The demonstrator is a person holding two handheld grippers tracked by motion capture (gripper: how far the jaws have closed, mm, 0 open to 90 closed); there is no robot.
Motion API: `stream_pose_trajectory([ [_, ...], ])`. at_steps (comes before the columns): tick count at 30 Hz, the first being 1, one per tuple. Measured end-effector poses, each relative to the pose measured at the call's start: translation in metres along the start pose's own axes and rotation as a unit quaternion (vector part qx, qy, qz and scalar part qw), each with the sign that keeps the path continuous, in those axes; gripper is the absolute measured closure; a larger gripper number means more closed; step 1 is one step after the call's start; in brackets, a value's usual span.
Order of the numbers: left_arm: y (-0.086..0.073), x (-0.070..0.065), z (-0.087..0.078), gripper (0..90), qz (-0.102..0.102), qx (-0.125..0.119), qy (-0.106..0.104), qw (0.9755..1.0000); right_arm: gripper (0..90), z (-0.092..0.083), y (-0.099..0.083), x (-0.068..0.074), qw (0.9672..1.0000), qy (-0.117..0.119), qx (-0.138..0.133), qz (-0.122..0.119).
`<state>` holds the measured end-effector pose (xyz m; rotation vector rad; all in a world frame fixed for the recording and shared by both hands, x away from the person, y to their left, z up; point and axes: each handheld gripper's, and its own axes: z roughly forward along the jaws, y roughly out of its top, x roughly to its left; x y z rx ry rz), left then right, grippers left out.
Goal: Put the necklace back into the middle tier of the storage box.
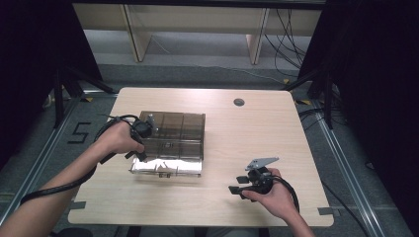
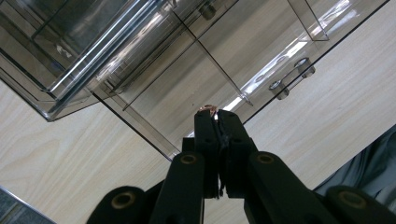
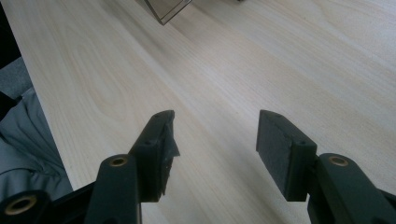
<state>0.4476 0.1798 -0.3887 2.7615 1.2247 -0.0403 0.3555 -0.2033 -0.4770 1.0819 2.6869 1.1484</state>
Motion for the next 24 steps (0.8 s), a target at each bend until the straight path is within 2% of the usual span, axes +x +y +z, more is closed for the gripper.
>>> stream_pose_trajectory([
  [1, 0.001, 0.001, 0.0, 86.9, 0.008, 0.0, 0.002, 1.0, 47.1, 0.0, 0.0, 0.0, 1.0, 0.0, 0.0, 0.0],
  [2, 0.0, 0.0, 0.0, 86.9, -0.001, -0.001, 0.0, 1.0, 47.1, 0.0, 0.0, 0.0, 1.0, 0.0, 0.0, -0.001],
  [3, 0.001, 0.001, 0.001, 86.9, -0.001, 0.0, 0.0, 1.0, 47.1, 0.0, 0.0, 0.0, 1.0, 0.001, 0.0, 0.0],
  [4, 0.001, 0.002, 0.0, 86.9, 0.01, 0.004, 0.002, 0.9999, 47.1, 0.0, 0.0, 0.001, 1.0, -0.002, 0.001, 0.003],
  [5, 0.001, 0.001, 0.001, 86.9, 0.001, 0.005, 0.0, 1.0, 47.1, 0.0, 0.0, 0.001, 1.0, -0.002, 0.001, 0.003],
  [8, 0.002, 0.001, 0.002, 86.9, -0.002, 0.004, 0.0, 1.0, 47.1, 0.0, 0.0, 0.001, 1.0, 0.001, 0.0, 0.0],
  [24, 0.006, 0.004, 0.011, 86.9, 0.002, 0.019, -0.001, 0.9998, 47.2, 0.001, 0.001, 0.001, 1.0, 0.003, -0.003, 0.0],
])
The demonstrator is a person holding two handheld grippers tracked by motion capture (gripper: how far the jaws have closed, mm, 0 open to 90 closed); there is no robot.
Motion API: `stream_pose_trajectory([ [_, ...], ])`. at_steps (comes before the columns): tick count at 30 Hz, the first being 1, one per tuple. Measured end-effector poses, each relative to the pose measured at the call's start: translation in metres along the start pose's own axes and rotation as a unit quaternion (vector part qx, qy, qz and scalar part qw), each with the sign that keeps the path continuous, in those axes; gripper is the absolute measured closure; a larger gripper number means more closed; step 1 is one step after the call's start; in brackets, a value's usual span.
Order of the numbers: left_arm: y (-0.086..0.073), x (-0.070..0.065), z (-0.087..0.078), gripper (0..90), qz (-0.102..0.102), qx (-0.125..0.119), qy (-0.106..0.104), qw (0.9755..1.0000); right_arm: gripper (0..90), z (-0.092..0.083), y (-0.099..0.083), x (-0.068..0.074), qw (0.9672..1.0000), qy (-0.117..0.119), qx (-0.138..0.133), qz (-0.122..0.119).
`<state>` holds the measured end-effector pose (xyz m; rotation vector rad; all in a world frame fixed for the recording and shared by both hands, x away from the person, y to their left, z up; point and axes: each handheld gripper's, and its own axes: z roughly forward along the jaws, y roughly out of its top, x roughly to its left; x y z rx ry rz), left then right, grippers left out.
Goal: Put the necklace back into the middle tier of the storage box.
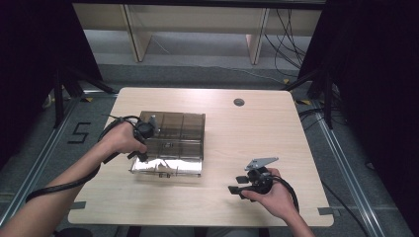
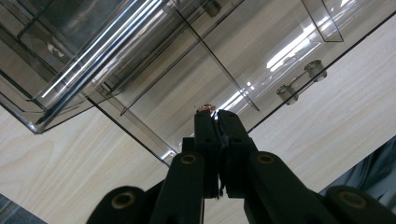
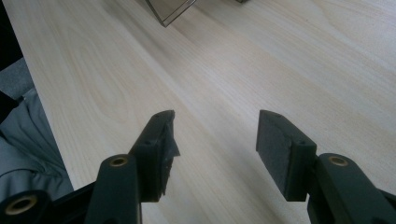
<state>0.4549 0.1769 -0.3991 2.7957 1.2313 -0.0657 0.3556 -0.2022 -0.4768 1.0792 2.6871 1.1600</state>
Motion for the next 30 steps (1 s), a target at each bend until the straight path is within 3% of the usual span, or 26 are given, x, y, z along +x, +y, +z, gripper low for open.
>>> stream_pose_trajectory([
  [3, 0.001, 0.0, 0.003, 87.0, -0.001, 0.0, -0.001, 1.0, 47.2, 0.0, 0.0, 0.0, 1.0, -0.001, 0.0, 0.001],
  [4, 0.001, 0.001, 0.004, 86.9, -0.001, 0.005, -0.001, 1.0, 47.2, 0.0, 0.0, 0.002, 0.9999, -0.001, 0.004, 0.015],
  [8, 0.002, 0.003, 0.006, 86.9, -0.003, 0.003, 0.0, 1.0, 47.2, 0.0, 0.0, 0.0, 1.0, -0.003, -0.001, 0.003],
  [9, 0.003, 0.003, 0.006, 86.9, -0.005, 0.003, 0.001, 1.0, 47.3, -0.001, 0.0, 0.002, 0.9999, -0.007, -0.002, 0.013],
  [15, 0.005, 0.005, 0.01, 87.0, 0.002, 0.01, 0.0, 1.0, 47.3, -0.002, 0.0, 0.001, 0.9999, -0.008, -0.003, 0.011],
  [19, 0.006, 0.007, 0.012, 87.0, -0.009, 0.006, 0.002, 0.9999, 47.3, -0.002, 0.0, 0.001, 0.9999, -0.008, -0.002, 0.009],
  [30, 0.005, 0.009, 0.017, 86.9, -0.008, 0.015, 0.006, 0.9998, 47.3, -0.003, 0.0, 0.001, 0.9999, -0.01, -0.006, 0.006],
])
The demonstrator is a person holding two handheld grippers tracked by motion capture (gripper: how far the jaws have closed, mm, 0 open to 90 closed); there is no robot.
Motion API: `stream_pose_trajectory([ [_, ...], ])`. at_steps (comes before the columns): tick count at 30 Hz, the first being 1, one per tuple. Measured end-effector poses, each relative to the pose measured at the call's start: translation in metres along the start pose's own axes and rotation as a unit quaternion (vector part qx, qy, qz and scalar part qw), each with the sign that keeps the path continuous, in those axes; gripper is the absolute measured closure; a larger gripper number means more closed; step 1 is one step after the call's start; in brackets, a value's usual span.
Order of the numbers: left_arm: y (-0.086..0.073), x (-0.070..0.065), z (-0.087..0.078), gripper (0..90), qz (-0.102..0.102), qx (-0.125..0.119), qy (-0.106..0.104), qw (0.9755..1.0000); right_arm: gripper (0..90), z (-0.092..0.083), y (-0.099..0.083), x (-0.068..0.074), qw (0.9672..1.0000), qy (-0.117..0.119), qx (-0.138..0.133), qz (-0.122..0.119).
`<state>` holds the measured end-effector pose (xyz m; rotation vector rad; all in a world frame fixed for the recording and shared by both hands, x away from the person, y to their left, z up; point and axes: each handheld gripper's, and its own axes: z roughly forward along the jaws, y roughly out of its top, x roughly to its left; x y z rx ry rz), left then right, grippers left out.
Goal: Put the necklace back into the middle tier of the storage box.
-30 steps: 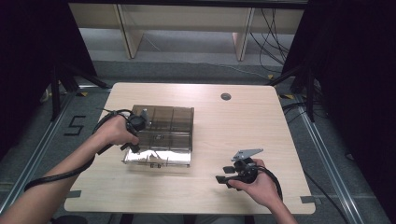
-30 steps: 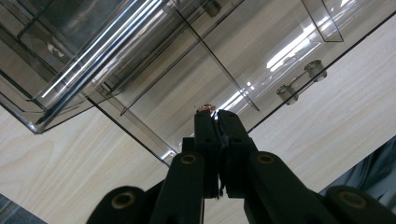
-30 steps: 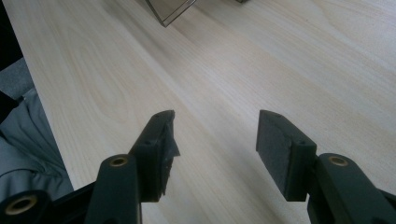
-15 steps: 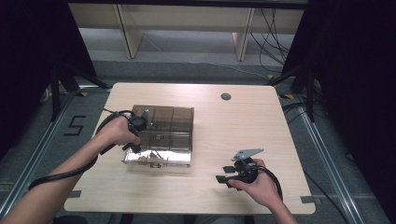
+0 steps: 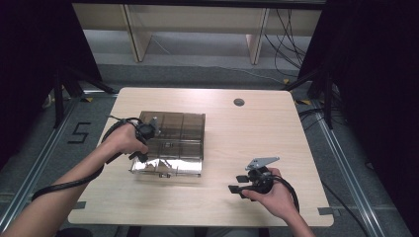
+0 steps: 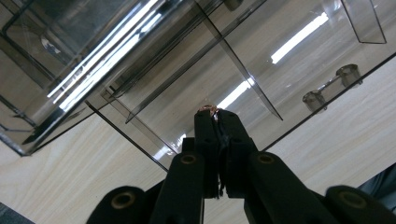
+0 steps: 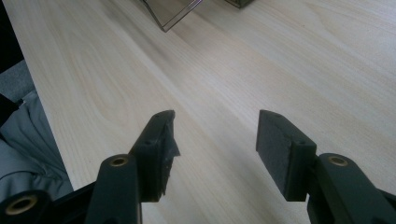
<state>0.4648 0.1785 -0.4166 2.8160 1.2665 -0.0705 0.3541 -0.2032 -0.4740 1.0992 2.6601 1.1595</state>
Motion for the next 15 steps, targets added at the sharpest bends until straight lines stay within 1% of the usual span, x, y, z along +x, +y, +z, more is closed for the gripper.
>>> stream_pose_trajectory([
  [2, 0.0, 0.0, 0.001, 86.9, -0.005, 0.001, -0.001, 1.0, 47.3, 0.0, 0.0, 0.0, 1.0, 0.002, 0.002, 0.003],
  [3, 0.0, 0.001, 0.002, 86.9, 0.001, 0.002, -0.001, 1.0, 47.3, 0.0, 0.0, 0.0, 1.0, 0.001, 0.002, 0.004],
  [5, 0.0, -0.001, 0.004, 86.9, -0.003, 0.003, -0.003, 1.0, 47.3, 0.0, 0.0, 0.0, 1.0, 0.002, 0.002, 0.004],
  [6, 0.001, 0.0, 0.004, 86.9, 0.002, 0.009, -0.002, 1.0, 47.3, 0.0, 0.0, 0.0, 1.0, 0.002, 0.002, 0.004],
  [7, 0.0, -0.001, 0.006, 86.9, -0.003, 0.006, -0.002, 1.0, 47.3, 0.0, 0.0, 0.0, 1.0, 0.002, 0.003, 0.004],
  [8, 0.001, -0.001, 0.008, 86.9, 0.007, 0.013, -0.001, 0.9999, 47.3, 0.0, 0.0, 0.0, 1.0, 0.002, 0.003, 0.004],
  [10, 0.001, -0.001, 0.009, 86.9, 0.009, 0.017, -0.001, 0.9998, 47.3, 0.0, 0.0, 0.0, 1.0, 0.001, 0.002, 0.004],
  [11, 0.001, -0.002, 0.01, 86.9, 0.006, 0.014, 0.0, 0.9999, 47.3, 0.0, 0.0, 0.0, 1.0, 0.001, 0.002, 0.004],
  [12, 0.001, -0.002, 0.012, 86.9, 0.007, 0.018, 0.0, 0.9998, 47.3, 0.0, 0.0, 0.0, 1.0, 0.001, 0.002, 0.004],
  [15, 0.001, -0.003, 0.013, 86.9, 0.006, 0.018, 0.001, 0.9998, 47.3, 0.0, 0.0, 0.0, 1.0, 0.002, 0.002, 0.003],
])
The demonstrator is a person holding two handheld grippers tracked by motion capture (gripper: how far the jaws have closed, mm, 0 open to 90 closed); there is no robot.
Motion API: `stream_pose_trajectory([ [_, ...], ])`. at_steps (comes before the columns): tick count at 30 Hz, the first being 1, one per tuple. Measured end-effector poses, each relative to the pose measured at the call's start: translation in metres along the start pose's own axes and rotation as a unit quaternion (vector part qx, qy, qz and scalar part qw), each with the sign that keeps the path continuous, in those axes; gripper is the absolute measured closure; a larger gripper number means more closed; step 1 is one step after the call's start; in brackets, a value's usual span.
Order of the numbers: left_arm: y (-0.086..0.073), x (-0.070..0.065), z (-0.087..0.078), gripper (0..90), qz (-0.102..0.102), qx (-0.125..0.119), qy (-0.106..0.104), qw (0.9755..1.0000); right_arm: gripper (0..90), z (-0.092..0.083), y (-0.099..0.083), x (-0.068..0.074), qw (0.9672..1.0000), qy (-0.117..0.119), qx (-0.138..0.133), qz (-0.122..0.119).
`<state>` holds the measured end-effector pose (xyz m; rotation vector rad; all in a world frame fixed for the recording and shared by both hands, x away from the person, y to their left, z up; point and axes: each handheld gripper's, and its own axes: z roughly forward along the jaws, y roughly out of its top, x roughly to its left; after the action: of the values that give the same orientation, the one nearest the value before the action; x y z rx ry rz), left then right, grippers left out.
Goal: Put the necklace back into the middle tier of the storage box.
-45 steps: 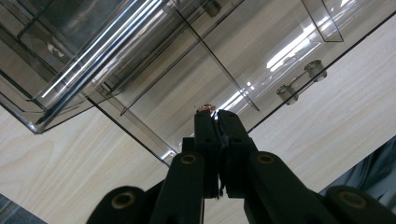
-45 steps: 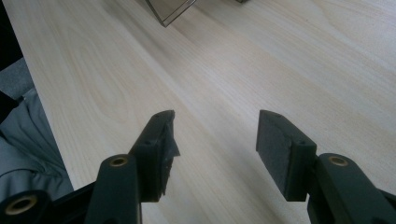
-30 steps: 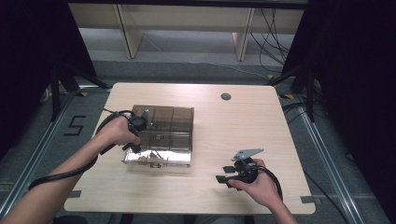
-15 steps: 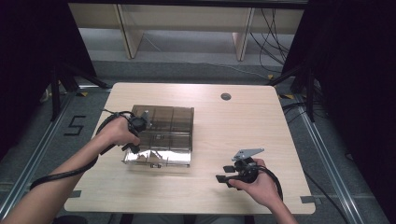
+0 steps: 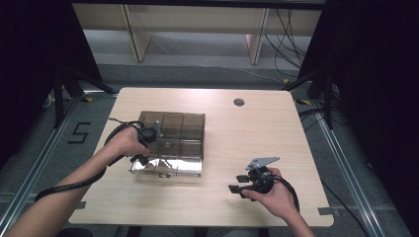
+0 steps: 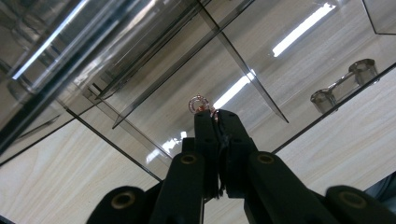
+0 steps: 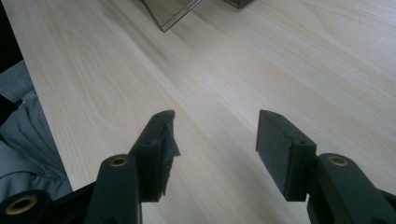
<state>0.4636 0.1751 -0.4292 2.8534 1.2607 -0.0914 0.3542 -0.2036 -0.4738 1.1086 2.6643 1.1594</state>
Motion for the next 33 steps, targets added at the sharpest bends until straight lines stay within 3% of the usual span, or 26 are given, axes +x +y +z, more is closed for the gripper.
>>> stream_pose_trajectory([
  [14, 0.0021, 0.0002, 0.005, 86.9, 0.014, 0.011, 0.001, 0.9998, 47.3, 0.0001, -0.0003, -0.0004, 1.0, -0.002, 0.0, -0.002],
  [33, 0.0022, -0.001, 0.0072, 86.7, 0.0, 0.012, -0.001, 0.9999, 47.3, 0.001, -0.0004, -0.0001, 1.0, 0.0, 0.004, 0.0],
])
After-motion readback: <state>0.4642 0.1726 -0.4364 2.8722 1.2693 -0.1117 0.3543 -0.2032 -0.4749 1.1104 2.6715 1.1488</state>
